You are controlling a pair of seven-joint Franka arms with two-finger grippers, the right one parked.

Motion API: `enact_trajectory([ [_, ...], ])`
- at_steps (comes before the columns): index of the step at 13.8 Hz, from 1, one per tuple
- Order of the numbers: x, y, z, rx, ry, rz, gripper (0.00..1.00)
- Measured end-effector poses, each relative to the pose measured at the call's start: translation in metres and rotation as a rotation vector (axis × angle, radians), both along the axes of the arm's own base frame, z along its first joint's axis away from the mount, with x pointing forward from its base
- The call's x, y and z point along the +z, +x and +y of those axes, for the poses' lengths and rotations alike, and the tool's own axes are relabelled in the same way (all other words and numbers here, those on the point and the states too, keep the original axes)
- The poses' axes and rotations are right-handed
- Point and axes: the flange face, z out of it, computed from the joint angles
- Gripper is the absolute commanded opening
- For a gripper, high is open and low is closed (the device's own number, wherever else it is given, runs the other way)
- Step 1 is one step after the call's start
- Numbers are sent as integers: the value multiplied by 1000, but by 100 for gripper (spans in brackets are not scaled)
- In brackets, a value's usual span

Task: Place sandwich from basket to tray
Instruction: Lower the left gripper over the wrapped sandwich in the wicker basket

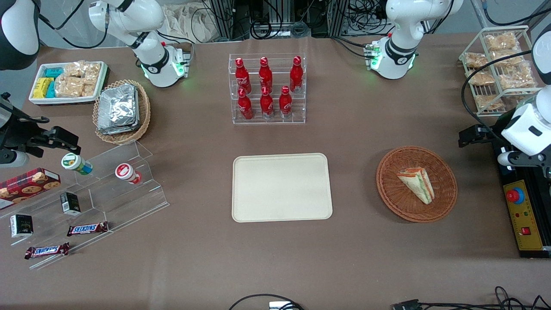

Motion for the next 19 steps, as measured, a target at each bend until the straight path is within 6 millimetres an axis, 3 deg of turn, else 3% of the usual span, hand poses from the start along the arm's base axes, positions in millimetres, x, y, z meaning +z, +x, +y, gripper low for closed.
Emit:
enact_trajectory([
  [6,-7,11,0,34,0,6,100],
  [10,-32,19,3,292,48,1,100],
  [13,-78,21,2,476,52,-51,100],
  [19,-211,-9,-2,539,26,-123,100],
])
